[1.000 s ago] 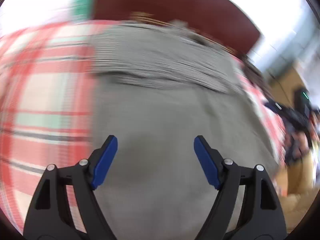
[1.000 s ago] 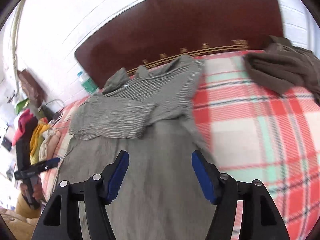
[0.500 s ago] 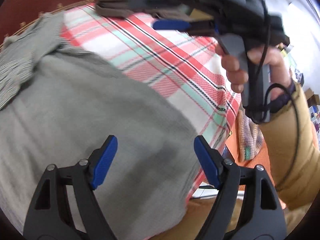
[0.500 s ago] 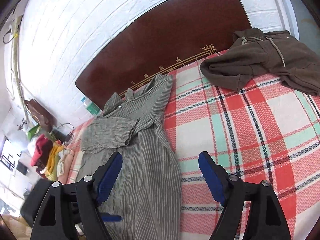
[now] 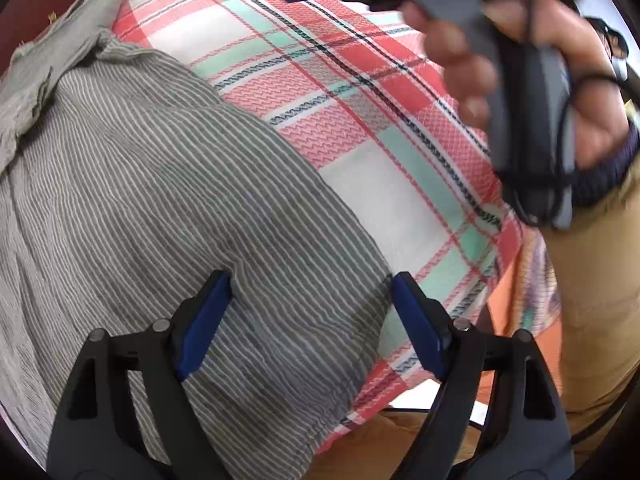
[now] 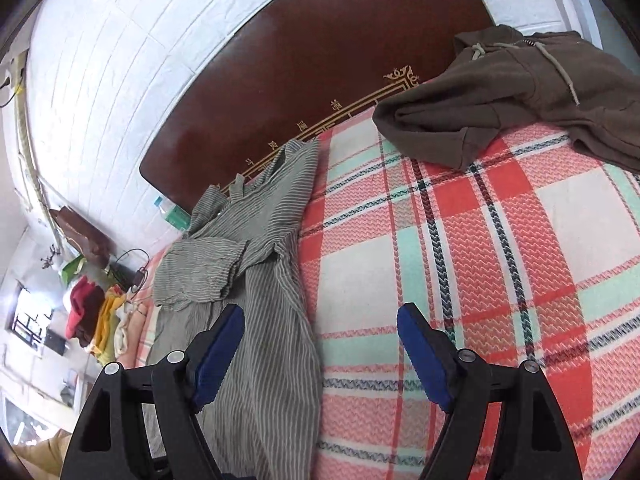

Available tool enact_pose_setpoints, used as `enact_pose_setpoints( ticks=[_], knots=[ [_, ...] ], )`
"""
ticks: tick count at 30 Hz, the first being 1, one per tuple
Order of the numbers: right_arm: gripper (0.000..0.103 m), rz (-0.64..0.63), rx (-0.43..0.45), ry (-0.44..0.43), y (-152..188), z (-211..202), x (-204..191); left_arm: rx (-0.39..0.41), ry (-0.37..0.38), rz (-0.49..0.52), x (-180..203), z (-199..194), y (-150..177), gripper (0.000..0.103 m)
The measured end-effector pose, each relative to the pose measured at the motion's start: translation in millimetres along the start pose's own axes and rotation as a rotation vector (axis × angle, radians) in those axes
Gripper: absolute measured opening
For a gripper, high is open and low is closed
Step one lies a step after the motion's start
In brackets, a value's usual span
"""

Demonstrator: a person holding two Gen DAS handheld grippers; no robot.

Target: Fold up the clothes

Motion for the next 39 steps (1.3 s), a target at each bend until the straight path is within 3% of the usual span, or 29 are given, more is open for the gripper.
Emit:
enact_pose_setpoints(
  ticks=[1, 4, 6, 7, 12, 18, 20, 21, 22, 24, 28, 33, 36, 39],
  knots=[
    [0.081, -0.001, -0.005, -0.002, -1, 4, 1, 0.015, 0.000, -0.005, -2, -2, 2, 0.082],
    [0.081, -0.027, -0.029, -0.012, -5, 20, -3, 0.061, -0.002, -0.041, -16, -14, 5, 0.057],
    [0.081, -0.055, -0.049, -0.018, -8, 33, -9, 0.091, 0.001, -0.094, -33, -24, 7, 0.019],
    [0.081, -0.070, -0.060, -0.028, -10, 41, -12, 0.103, 0.022, -0.127, -43, -28, 8, 0.014],
    [0.081, -0.108, -0.100, -0.088, -26, 82, -36, 0.143, 0.152, -0.253, -79, -48, 18, 0.012],
    [0.081, -0.025, -0.136, -0.160, -51, 133, -56, 0.192, 0.294, -0.359, -116, -75, 35, 0.012],
    [0.075, -0.022, -0.149, -0.167, -55, 144, -63, 0.205, 0.341, -0.387, -128, -84, 42, 0.012],
    [0.060, -0.029, -0.161, -0.183, -56, 148, -67, 0.210, 0.364, -0.396, -133, -87, 44, 0.012],
    [0.038, -0.031, -0.180, -0.180, -55, 153, -71, 0.214, 0.385, -0.408, -139, -90, 47, 0.012],
    [0.016, -0.037, -0.218, -0.176, -52, 163, -78, 0.224, 0.431, -0.426, -148, -96, 52, 0.012],
    [0.015, -0.093, -0.118, -0.094, -56, 141, -101, 0.254, 0.535, -0.447, -164, -110, 63, 0.012],
    [0.015, -0.349, -0.037, 0.047, -53, 117, -181, 0.324, 0.627, -0.410, -173, -132, 76, 0.012],
    [0.015, -0.530, -0.055, 0.157, -35, 136, -232, 0.365, 0.658, -0.402, -185, -150, 89, 0.012],
    [0.015, -0.598, -0.108, 0.180, -19, 162, -260, 0.379, 0.678, -0.432, -203, -157, 104, 0.012]
  ],
)
Point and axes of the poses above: each gripper's, at about its wrist camera, not at the fingertips, and z roughly the way its jaws point, x to its right, y to its underside, the point moved 1 cm from there along z, roughly the way its jaws point, and after that the axes turned 12 degrees about y, right-handed, at the moved point
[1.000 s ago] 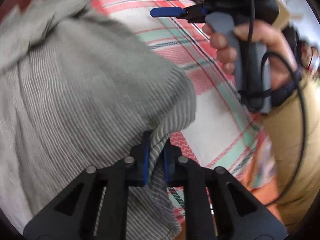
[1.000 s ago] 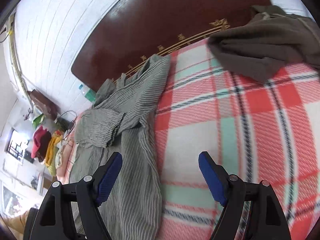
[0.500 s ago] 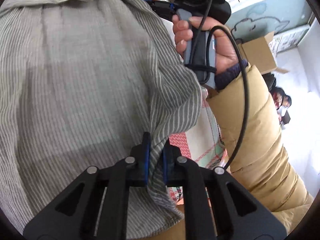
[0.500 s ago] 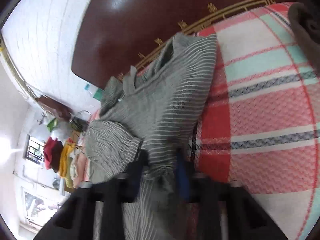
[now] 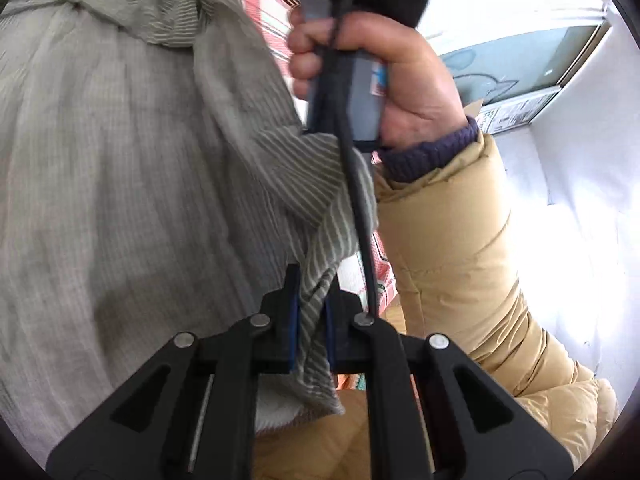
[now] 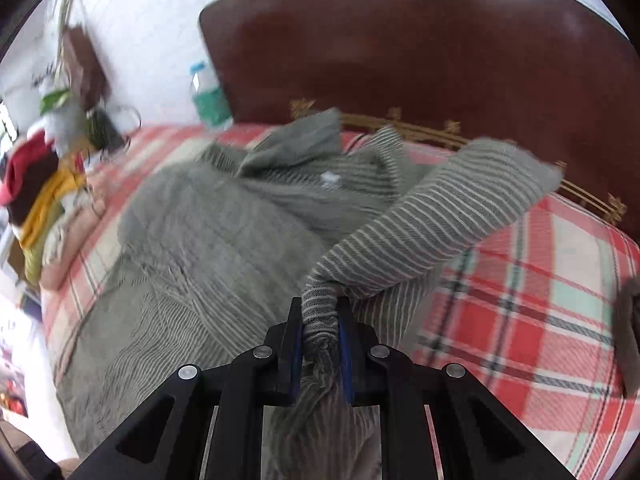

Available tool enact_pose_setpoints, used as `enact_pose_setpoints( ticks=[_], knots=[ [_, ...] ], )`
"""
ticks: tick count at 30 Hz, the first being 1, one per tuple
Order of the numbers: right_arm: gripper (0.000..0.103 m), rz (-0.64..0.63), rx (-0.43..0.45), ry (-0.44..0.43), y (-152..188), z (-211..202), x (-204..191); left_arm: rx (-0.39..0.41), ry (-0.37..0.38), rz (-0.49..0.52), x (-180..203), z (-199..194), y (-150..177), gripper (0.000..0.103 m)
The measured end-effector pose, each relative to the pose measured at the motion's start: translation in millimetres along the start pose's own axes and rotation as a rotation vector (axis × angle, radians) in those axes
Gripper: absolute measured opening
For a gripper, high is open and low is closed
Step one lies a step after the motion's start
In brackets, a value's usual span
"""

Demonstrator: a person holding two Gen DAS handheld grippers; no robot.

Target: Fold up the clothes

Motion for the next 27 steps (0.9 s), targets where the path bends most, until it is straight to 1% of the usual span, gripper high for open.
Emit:
enact_pose_setpoints(
  ticks=[2, 3, 4, 5, 6, 7, 9, 13, 15, 17, 20, 21, 22, 23, 24, 25, 27],
  knots=[
    [0.016, -0.022, -0.035, 0.004, -1, 16, -16, 0.005, 0.013, -0.031, -12, -9, 3, 0.012],
    [0.022, -0.026, -0.055, 0.001, -1, 24, -21, 0.005, 0.021, -0.051, -18, -14, 4, 0.012],
    [0.032, -0.030, -0.074, -0.002, -1, 32, -27, 0.006, 0.027, -0.072, -25, -20, 6, 0.012],
    [0.039, -0.015, -0.077, -0.039, 0, 35, -29, 0.005, 0.032, -0.093, -32, -26, 7, 0.012],
    [0.055, -0.004, -0.076, -0.078, 0, 36, -31, 0.005, 0.034, -0.111, -38, -27, 7, 0.012],
    [0.064, 0.011, -0.066, -0.112, 0, 32, -29, 0.004, 0.034, -0.124, -43, -28, 7, 0.012],
    [0.065, 0.039, -0.045, -0.179, 0, 25, -25, 0.002, 0.029, -0.133, -49, -35, 9, 0.012],
    [0.065, 0.100, 0.040, -0.256, 15, -9, 1, -0.004, 0.048, -0.145, -56, -50, 9, 0.012],
    [0.065, 0.137, 0.081, -0.259, 34, -26, 13, -0.007, 0.056, -0.147, -58, -56, 8, 0.012],
    [0.065, 0.134, 0.087, -0.221, 54, -32, 17, -0.013, 0.057, -0.141, -58, -61, 7, 0.012],
    [0.061, 0.047, 0.092, -0.139, 66, -37, 3, -0.021, 0.056, -0.125, -56, -69, 8, 0.012],
    [0.060, 0.014, 0.096, -0.114, 69, -37, -4, -0.023, 0.051, -0.117, -55, -61, 9, 0.012],
    [0.057, -0.019, 0.090, -0.084, 68, -33, -14, -0.024, 0.041, -0.108, -53, -41, 11, 0.012],
    [0.057, -0.052, 0.085, -0.054, 66, -29, -23, -0.025, 0.032, -0.099, -51, -22, 14, 0.012],
    [0.057, -0.095, 0.089, -0.036, 65, -26, -33, -0.026, 0.022, -0.087, -48, -12, 16, 0.012],
    [0.056, -0.134, 0.087, -0.013, 65, -22, -40, -0.025, 0.011, -0.071, -47, -9, 20, 0.012],
    [0.056, -0.232, 0.055, 0.041, 67, -6, -64, -0.015, -0.001, -0.029, -34, -11, 43, 0.013]
  ],
)
Point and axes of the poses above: each gripper's, at about its wrist camera, not at the fingertips, and z roughly the way its jaws point, x to its right, y to its underside, the point moved 1 cm from there along z, roughly the way its jaws point, and after that the axes turned 12 degrees about y, right-handed, at the moved point
